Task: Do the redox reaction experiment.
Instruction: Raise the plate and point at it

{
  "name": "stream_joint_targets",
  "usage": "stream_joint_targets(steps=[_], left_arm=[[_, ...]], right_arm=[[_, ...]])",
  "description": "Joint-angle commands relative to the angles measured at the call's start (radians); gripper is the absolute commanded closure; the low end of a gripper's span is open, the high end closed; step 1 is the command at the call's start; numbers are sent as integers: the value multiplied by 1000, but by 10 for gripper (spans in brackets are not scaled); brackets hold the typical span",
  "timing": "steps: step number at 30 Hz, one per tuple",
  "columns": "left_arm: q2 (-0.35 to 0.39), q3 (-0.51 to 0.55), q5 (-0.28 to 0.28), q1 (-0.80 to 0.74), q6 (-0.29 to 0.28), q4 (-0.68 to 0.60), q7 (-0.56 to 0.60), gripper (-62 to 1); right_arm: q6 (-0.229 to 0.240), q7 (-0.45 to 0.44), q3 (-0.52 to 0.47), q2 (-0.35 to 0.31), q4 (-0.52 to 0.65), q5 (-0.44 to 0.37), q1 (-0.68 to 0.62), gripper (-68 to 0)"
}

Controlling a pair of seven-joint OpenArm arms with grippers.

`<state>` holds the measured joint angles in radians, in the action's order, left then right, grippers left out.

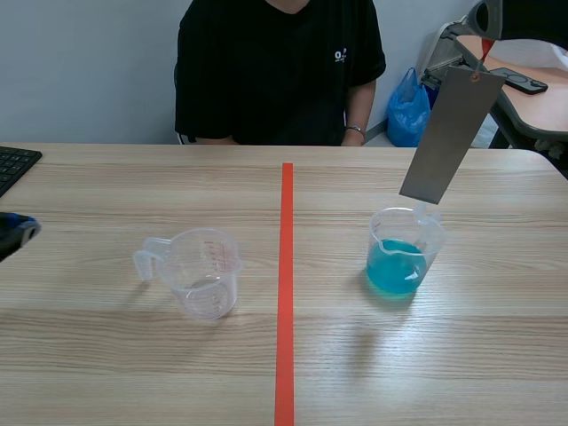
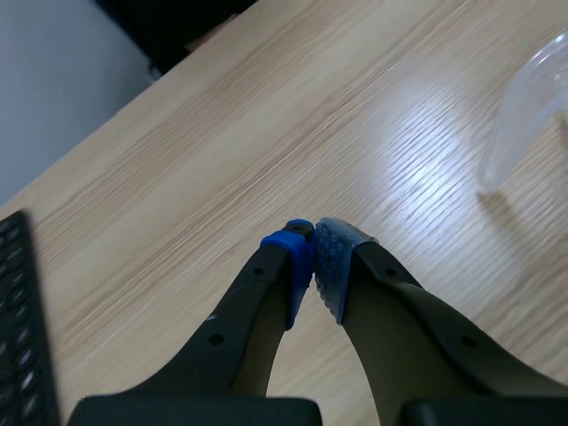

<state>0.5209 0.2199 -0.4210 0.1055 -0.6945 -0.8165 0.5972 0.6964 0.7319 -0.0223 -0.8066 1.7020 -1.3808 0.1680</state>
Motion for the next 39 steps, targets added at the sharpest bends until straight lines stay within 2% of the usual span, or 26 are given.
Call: stream_joint_targets(steps=[1,5,15,27,39], left_arm=[[-5,-23,18,46,-2,13,-3,-40],[-36,-125,44,167,-2,82,-23,-41],[-177,-312,44,405,-2,235,-84,-41],[-373,-488,50,541,-2,320,-181,-41],[-482,-555,264,580,-2,320,-393,-41]], right_arm=[[0,-15,-17,-16,9,-19,17,-15],[0,-14,-17,-16,9,-19,17,-15],[0,-12,-17,-16,9,-19,17,-15],[0,-11,-17,-16,9,-19,17,-15],[0,-12,-17,-16,9,-19,17,-15]])
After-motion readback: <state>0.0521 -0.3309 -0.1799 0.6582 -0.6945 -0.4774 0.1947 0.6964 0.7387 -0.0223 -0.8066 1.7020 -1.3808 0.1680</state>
